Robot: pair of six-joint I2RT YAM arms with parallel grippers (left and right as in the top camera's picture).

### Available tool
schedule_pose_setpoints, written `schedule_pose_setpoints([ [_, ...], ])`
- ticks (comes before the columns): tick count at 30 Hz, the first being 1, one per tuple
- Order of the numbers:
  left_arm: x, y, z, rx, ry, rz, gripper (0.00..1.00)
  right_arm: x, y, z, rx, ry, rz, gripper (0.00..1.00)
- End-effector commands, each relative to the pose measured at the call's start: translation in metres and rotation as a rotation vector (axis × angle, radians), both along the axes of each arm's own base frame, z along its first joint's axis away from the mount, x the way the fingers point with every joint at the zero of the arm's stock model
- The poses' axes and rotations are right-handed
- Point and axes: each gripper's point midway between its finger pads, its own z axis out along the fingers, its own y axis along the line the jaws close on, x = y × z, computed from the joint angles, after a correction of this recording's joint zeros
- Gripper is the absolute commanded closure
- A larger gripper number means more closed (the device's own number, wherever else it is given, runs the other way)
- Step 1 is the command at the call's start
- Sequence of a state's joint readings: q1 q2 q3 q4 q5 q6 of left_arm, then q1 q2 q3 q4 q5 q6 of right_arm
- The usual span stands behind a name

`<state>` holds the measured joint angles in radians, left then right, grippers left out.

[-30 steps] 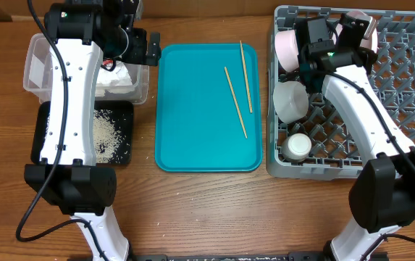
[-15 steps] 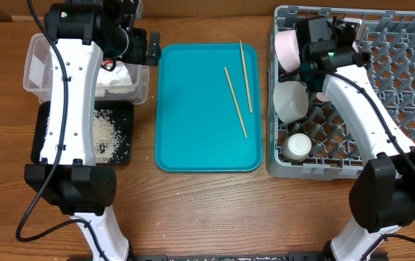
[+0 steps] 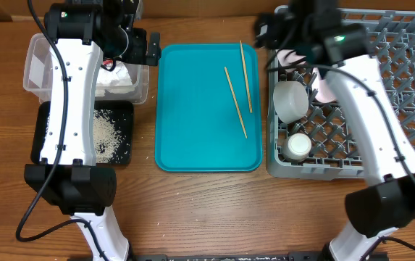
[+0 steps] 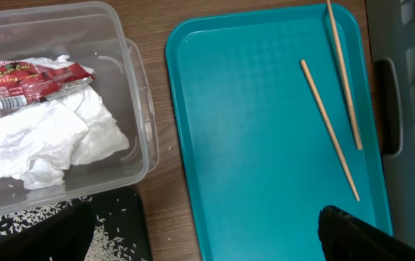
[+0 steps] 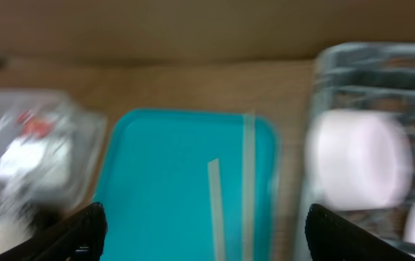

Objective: Sort waste into correct bins and load items into the dishwasher
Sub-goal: 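Reach the right gripper to the teal tray and grasp one chopstick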

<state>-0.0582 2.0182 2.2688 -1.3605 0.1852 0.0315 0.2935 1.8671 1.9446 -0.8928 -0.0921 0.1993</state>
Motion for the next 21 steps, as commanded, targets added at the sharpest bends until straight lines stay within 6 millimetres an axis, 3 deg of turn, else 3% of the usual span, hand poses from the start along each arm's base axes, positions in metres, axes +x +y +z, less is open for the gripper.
schedule_pose_setpoints([
  [1,0.0,0.003,0.007,0.0,-0.019,0.016,0.0,-0.018,0.052,-0.042,-0.041,0.095,0.148,0.12],
  [5,0.0,0.003,0.007,0.0,-0.019,0.016,0.0,-0.03,0.064,-0.099,-0.167,0.225,0.18,0.14],
  [9,0.0,0.003,0.007,-0.001,-0.018,0.016,0.0,-0.038,0.065,-0.149,-0.23,0.34,0.226,0.29],
  [21,0.0,0.003,0.007,-0.001,-0.018,0.016,0.0,-0.061,0.054,-0.236,-0.349,0.564,0.298,0.49],
])
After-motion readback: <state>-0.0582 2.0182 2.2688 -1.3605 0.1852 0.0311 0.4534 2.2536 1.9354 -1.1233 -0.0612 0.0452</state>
